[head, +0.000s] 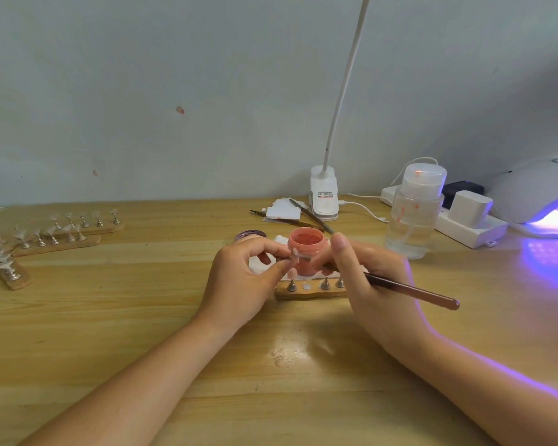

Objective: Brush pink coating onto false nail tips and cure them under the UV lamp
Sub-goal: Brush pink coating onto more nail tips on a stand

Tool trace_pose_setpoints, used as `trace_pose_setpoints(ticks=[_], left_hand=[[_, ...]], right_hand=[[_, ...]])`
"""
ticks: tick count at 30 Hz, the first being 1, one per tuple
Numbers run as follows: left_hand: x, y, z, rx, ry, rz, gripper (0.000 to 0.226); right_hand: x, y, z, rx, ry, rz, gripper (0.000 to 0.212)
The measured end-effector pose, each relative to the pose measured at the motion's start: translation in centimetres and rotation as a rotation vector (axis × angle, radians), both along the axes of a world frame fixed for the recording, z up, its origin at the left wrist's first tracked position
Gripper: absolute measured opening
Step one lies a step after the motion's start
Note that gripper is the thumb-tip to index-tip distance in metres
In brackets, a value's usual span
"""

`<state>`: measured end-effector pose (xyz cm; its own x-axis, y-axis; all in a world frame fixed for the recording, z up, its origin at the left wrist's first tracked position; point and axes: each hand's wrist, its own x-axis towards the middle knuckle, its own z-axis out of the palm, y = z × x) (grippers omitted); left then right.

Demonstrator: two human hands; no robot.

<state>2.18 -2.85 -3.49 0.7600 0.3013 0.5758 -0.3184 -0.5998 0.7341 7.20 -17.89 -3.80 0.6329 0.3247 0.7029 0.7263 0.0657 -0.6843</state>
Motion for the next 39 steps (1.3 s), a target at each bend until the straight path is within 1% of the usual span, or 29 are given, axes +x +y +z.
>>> trace_pose_setpoints(ticks=[2,3,6,10,11,13,14,16,18,21,23,25,27,30,33,36,39], left_hand=[[-0.02,-0.04,0.01,0.002,0.002,-0.002,0.019],[0.00,-0.02,0.00,0.003,0.006,0.002,0.019],[0.02,0.05,-0.04,0.010,0.006,0.010,0.021],[0.02,0.08,-0.13,0.008,-0.001,0.016,0.031],[0.01,0.09,-0.15,0.006,-0.004,0.018,0.030],[0.00,0.11,-0.17,0.003,-0.007,0.017,0.028],[-0.04,0.11,-0.18,0.001,-0.007,0.016,0.028],[-0.07,0.10,-0.18,-0.009,-0.008,0.014,0.031],[-0.04,0.12,-0.18,-0.011,-0.008,0.014,0.029],[0.00,0.14,-0.17,-0.006,-0.009,-0.018,0.022],[-0.03,0.13,-0.18,-0.006,-0.021,-0.024,0.021],[0.01,0.12,-0.19,-0.020,-0.029,-0.016,0.019],[0.04,0.14,-0.22,-0.032,-0.018,-0.010,0.019],[0.03,0.14,-0.30,-0.025,-0.017,-0.016,0.021],[0.05,0.09,-0.36,-0.010,-0.032,-0.044,0.021],[0.11,0.14,-0.46,-0.006,-0.050,-0.049,0.023],[0.14,0.11,-0.53,-0.007,-0.048,-0.044,0.028]], right_hand=[[-0.11,-0.16,-0.05,0.036,0.058,0.002,0.046],[-0.10,-0.17,-0.03,0.049,0.053,-0.001,0.048],[0.00,-0.02,0.11,0.008,-0.026,-0.019,0.041],[-0.19,-0.08,0.12,0.041,0.056,0.002,0.049],[-0.17,-0.10,0.13,0.042,0.036,-0.003,0.049],[-0.13,-0.10,0.20,0.005,-0.021,-0.017,0.041],[-0.12,-0.11,0.14,-0.007,-0.012,-0.025,0.039],[-0.22,-0.17,0.08,0.026,0.055,-0.010,0.042],[-0.25,-0.20,0.12,0.060,0.061,-0.002,0.044],[-0.18,-0.10,0.28,0.032,0.008,0.008,0.043],[-0.24,-0.18,0.13,0.042,0.080,0.034,0.046],[-0.31,-0.34,0.07,0.099,0.147,0.055,0.047],[-0.24,-0.45,0.10,0.129,0.080,0.041,0.045],[0.09,-0.34,0.21,0.093,-0.034,0.009,0.038],[0.16,-0.14,0.25,0.038,-0.043,0.002,0.034],[0.17,-0.16,0.07,0.011,-0.006,0.013,0.038],[-0.06,-0.28,0.17,0.057,0.081,0.029,0.047]])
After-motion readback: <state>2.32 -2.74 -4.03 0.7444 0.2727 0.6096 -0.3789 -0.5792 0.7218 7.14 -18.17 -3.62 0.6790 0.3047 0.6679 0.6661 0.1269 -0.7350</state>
